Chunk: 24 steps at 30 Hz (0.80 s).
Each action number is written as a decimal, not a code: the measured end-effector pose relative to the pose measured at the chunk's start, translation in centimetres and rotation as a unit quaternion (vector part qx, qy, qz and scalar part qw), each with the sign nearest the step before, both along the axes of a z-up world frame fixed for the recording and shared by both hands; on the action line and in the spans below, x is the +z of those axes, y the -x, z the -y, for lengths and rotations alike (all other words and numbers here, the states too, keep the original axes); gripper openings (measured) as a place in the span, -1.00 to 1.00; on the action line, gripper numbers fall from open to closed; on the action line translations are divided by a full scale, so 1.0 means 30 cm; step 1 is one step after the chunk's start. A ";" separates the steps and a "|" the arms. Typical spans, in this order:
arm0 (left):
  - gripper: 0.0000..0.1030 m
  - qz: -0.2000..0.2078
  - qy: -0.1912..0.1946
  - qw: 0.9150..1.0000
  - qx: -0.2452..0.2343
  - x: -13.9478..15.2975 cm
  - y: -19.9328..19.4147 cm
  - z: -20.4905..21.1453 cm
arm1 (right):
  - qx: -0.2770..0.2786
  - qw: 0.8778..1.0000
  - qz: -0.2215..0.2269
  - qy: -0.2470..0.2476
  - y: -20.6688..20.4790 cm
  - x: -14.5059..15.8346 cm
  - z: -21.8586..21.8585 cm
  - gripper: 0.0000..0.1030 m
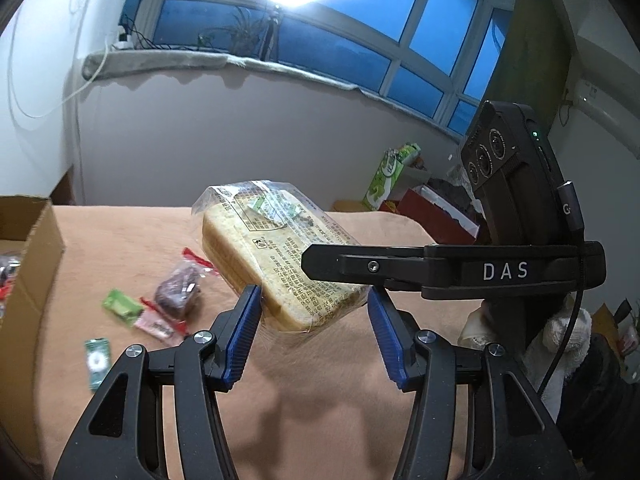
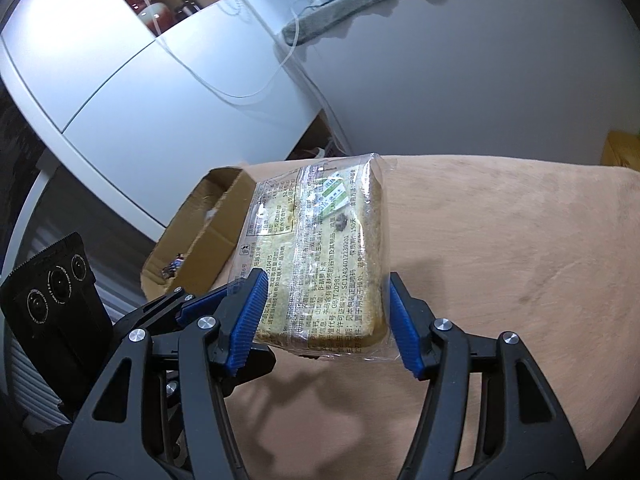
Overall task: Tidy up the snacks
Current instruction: 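Carry the bread loaf with both tools over the cardboard box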
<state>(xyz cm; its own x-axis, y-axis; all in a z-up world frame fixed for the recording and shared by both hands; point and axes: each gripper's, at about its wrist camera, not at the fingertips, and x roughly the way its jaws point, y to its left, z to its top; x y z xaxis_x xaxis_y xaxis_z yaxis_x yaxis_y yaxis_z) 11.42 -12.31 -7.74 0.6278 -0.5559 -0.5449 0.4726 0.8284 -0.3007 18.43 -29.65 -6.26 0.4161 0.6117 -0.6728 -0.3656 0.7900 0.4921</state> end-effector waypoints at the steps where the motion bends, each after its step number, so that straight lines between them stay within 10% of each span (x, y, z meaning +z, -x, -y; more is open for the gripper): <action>1: 0.05 0.003 0.001 1.000 0.002 0.008 0.009 -0.014 | 0.002 1.000 0.002 0.000 0.006 0.009 -0.012 0.20; 24: 0.05 0.039 0.022 0.993 0.105 0.106 0.109 -0.452 | 0.095 0.995 0.038 0.008 0.033 0.112 -0.514 0.20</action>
<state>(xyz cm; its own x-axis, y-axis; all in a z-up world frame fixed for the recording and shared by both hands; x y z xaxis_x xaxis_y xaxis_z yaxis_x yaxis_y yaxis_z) 8.14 1.25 -4.55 0.7719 -0.4311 -0.4673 0.3147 0.8977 -0.3084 17.44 -14.23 -2.90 0.3434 0.6739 -0.6542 -0.5448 0.7103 0.4458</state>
